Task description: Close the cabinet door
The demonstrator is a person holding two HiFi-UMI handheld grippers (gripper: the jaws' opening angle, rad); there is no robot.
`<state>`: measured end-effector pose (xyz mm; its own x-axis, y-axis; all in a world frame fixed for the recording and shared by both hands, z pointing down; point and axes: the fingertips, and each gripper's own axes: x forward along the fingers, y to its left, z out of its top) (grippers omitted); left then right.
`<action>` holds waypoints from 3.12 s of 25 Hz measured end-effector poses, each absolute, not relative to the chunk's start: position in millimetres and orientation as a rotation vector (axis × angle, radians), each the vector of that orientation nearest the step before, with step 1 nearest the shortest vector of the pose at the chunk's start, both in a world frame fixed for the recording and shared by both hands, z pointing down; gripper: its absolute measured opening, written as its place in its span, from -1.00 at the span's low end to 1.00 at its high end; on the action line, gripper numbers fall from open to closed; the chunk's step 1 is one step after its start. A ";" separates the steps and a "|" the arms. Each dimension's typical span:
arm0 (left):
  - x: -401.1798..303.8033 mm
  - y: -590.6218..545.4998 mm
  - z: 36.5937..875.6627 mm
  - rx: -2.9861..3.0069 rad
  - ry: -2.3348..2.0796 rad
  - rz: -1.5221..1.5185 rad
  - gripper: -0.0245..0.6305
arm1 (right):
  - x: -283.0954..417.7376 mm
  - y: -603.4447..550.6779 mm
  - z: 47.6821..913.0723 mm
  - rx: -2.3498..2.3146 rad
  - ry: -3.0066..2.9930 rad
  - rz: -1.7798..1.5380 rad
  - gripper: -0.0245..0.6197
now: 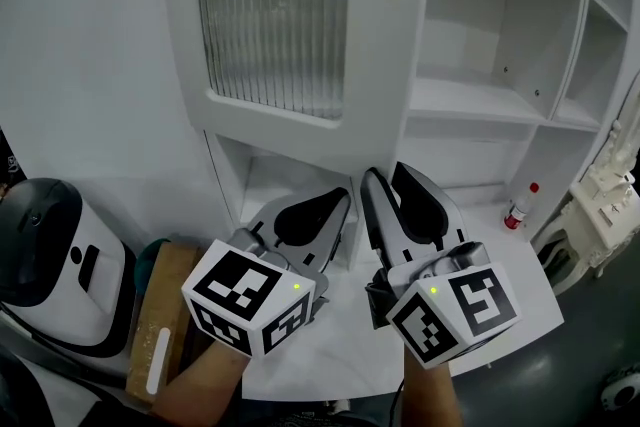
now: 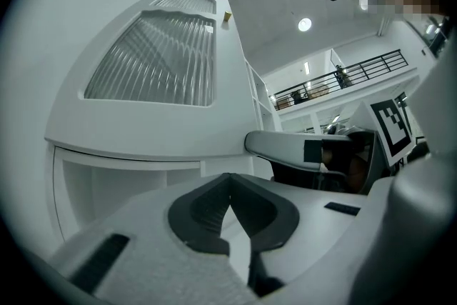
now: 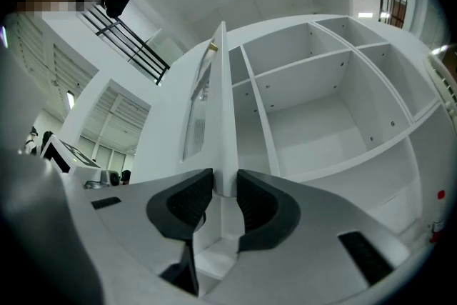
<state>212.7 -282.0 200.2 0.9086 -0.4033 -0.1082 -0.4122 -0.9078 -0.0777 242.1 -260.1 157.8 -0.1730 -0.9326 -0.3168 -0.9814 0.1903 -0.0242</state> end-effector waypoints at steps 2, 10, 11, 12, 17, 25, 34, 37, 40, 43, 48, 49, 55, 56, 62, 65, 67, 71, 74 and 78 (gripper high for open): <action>216.7 -287.7 202.3 -2.970 0.651 0.134 -0.89 | 245.8 -264.9 158.6 -1.817 2.217 0.266 -0.57; 233.1 -307.3 201.4 -2.978 0.706 0.155 -0.89 | 266.2 -283.2 156.7 -1.786 2.236 0.264 -0.56; 235.9 -309.9 200.8 -2.979 0.713 0.155 -0.89 | 269.0 -285.6 156.2 -1.787 2.241 0.266 -0.56; 238.9 -312.3 200.0 -2.979 0.719 0.158 -0.89 | 271.3 -287.9 155.7 -1.785 2.247 0.267 -0.56; 253.6 -320.5 199.5 -2.971 0.736 0.172 -0.89 | 279.2 -298.5 155.5 -1.758 2.283 0.269 -0.56; 268.5 -335.5 202.3 -2.970 0.777 0.170 -0.89 | 290.5 -314.2 153.0 -1.794 2.307 0.326 -0.54; 277.9 -354.3 206.8 -2.976 0.826 0.133 -0.89 | 303.5 -333.2 152.2 -1.780 2.315 0.315 -0.50; 279.7 -360.1 207.5 -3.011 0.827 0.153 -0.89 | 306.6 -339.2 152.5 -1.769 2.317 0.312 -0.50; 279.0 -365.9 208.5 -3.032 0.842 0.171 -0.89 | 308.8 -344.1 153.3 -1.763 2.321 0.316 -0.50; 279.9 -371.8 208.9 -3.028 0.864 0.167 -0.89 | 311.1 -349.0 153.0 -1.759 2.326 0.326 -0.50; 285.6 -377.4 211.2 -3.026 0.873 0.159 -0.89 | 314.6 -358.7 153.3 -1.768 2.321 0.347 -0.50; 286.3 -378.1 211.5 -3.024 0.876 0.155 -0.89 | 315.2 -360.0 153.3 -1.768 2.322 0.347 -0.50; 289.3 -382.6 210.1 -3.007 0.905 0.147 -0.89 | 320.3 -368.6 153.3 -1.777 2.321 0.347 -0.50; 289.0 -383.0 210.0 -3.005 0.908 0.148 -0.89 | 320.3 -369.6 153.3 -1.777 2.318 0.347 -0.51; 286.6 -383.9 211.1 -3.004 0.914 0.150 -0.89 | 319.9 -377.2 153.5 -1.770 2.313 0.339 -0.53; 283.9 -385.5 211.4 -2.997 0.926 0.149 -0.89 | 318.8 -377.7 153.5 -1.755 2.312 0.337 -0.54; 282.3 -387.6 211.5 -2.996 0.936 0.150 -0.89 | 318.4 -377.9 153.3 -1.752 2.312 0.342 -0.54; 282.8 -389.2 214.2 -2.994 0.954 0.138 -0.89 | 319.4 -377.6 153.9 -1.759 2.316 0.347 -0.54; 280.0 -389.5 214.5 -2.991 0.976 0.133 -0.89 | 319.9 -376.8 153.8 -1.779 2.311 0.349 -0.54; 271.0 -388.6 213.7 -2.980 1.008 0.138 -0.89 | 318.0 -372.5 154.3 -1.813 2.293 0.363 -0.56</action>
